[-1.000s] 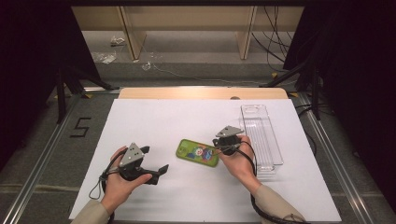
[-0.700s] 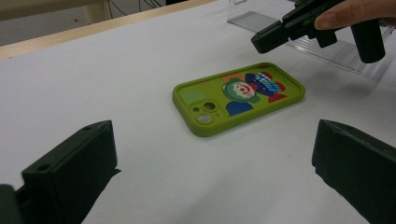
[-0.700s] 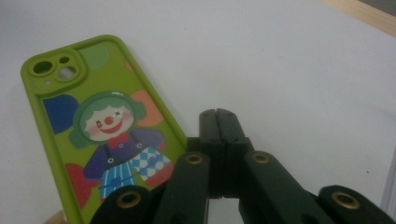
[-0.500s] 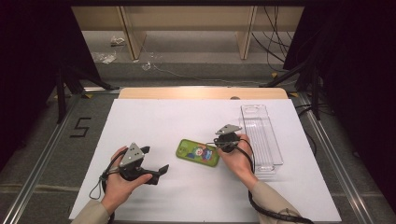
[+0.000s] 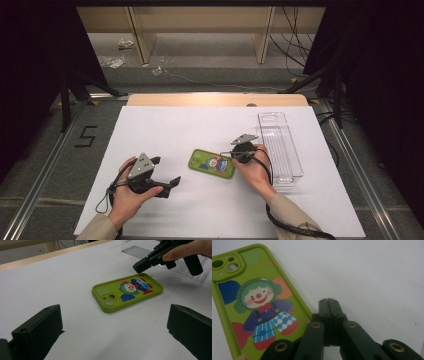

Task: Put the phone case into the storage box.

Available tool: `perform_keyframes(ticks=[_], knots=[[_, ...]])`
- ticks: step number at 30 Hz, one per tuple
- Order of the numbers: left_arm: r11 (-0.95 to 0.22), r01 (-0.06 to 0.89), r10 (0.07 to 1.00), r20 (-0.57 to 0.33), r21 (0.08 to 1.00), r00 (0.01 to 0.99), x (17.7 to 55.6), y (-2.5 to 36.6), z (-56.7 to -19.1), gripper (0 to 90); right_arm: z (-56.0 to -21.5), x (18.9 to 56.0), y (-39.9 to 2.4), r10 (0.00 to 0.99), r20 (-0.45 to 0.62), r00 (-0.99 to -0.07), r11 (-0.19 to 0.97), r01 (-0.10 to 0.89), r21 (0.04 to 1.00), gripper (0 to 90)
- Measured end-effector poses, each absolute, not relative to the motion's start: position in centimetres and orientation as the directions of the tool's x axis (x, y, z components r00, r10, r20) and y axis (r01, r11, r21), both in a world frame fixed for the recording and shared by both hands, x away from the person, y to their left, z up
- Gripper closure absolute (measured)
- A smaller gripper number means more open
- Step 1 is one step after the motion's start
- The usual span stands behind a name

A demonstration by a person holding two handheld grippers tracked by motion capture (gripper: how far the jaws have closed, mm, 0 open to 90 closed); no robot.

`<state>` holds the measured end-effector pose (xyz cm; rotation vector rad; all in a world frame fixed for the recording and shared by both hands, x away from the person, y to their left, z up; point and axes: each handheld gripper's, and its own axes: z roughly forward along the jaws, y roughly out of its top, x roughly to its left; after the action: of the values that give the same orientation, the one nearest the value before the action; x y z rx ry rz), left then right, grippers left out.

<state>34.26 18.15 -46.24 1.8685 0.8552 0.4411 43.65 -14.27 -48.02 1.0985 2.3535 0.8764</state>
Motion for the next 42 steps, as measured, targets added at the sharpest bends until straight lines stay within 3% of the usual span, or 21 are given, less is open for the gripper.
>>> perform_keyframes(ticks=[29,42], knots=[[-0.254,0.367,0.728,-0.073,0.895,0.682,34.3,18.2,-46.3,0.0,-47.7,43.5,-14.4,0.779,-0.068,-0.624,0.506,0.559,0.657,90.0],[-0.255,0.378,0.731,-0.079,0.890,0.678,34.3,18.2,-46.4,0.0,-47.3,42.5,-14.0,0.743,-0.024,-0.669,0.539,0.576,0.615,90.0]])
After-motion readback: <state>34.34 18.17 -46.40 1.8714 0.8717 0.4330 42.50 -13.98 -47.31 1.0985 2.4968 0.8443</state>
